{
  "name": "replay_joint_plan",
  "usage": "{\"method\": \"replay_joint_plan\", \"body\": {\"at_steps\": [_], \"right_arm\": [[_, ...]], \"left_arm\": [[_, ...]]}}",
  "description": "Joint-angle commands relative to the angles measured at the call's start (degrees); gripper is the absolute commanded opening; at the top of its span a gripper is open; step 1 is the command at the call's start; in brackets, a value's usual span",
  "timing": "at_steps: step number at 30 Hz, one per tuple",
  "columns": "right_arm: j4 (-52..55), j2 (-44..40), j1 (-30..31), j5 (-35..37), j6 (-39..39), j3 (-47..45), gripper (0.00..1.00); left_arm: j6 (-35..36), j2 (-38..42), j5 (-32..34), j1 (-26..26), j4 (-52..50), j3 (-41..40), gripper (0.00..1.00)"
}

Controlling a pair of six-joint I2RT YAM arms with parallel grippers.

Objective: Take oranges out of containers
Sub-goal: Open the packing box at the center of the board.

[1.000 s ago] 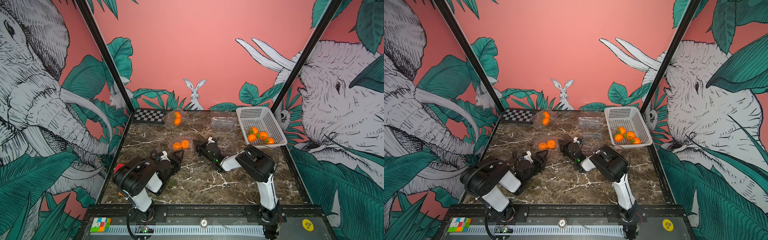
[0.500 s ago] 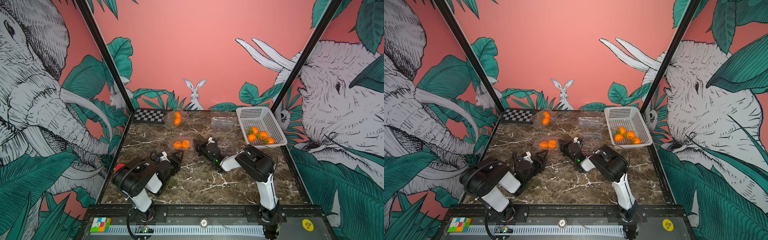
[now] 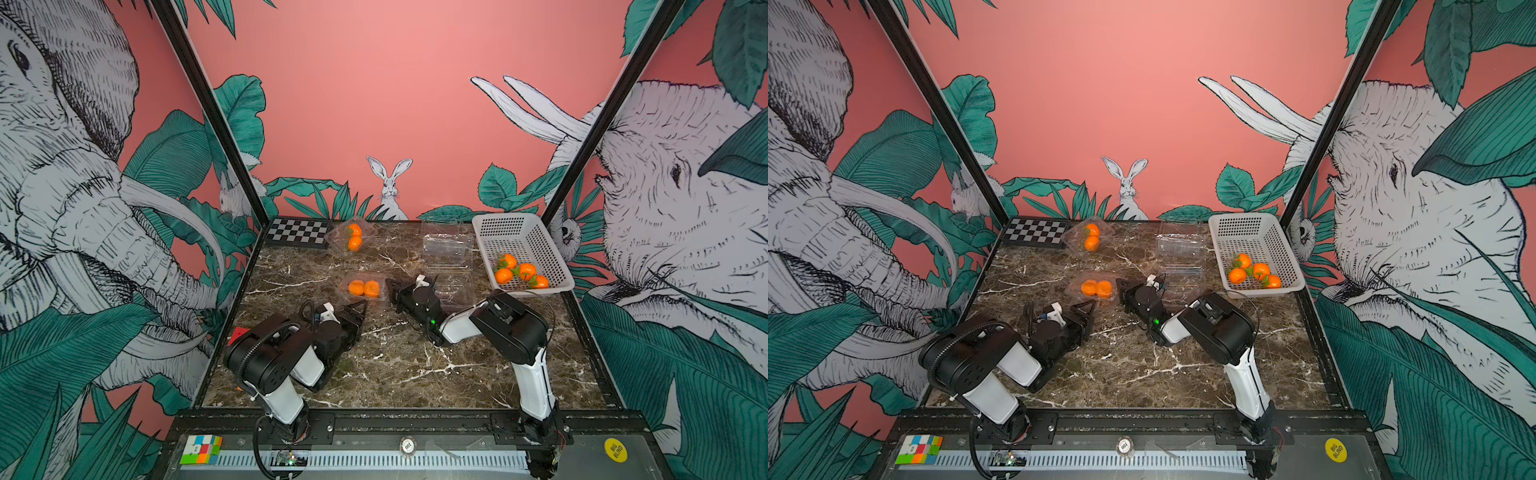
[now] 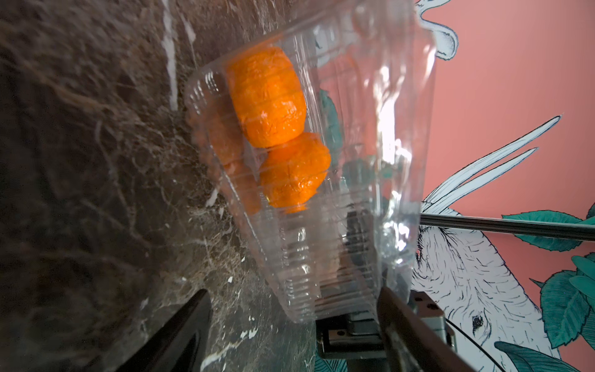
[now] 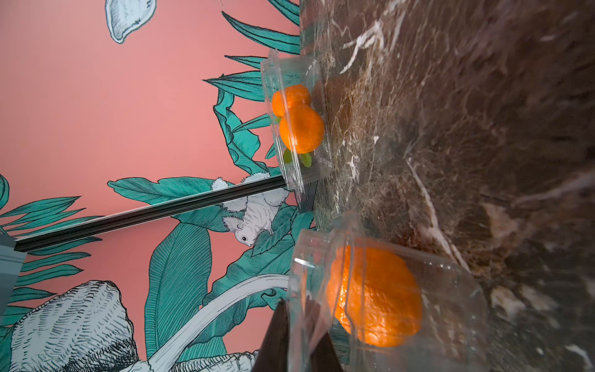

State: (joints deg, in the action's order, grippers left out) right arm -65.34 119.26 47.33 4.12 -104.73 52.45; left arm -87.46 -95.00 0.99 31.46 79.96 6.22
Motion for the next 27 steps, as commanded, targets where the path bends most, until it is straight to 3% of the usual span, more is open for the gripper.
{"method": "replay_joint_plan", "body": {"at_steps": [1,27], "right_arm": [[0.19,0.92,0.70,0.10,1.37,0.21,0.11],[0.39,-1.12,3.73,-0.78,4.37,-0.90,0.11]], "left_arm": [[-0.61,0.88,0.54,0.33,0.37,0.46,0.82],[-0.52,-0.86,0.97,0.29,0.39,-0.13,0.83]]}}
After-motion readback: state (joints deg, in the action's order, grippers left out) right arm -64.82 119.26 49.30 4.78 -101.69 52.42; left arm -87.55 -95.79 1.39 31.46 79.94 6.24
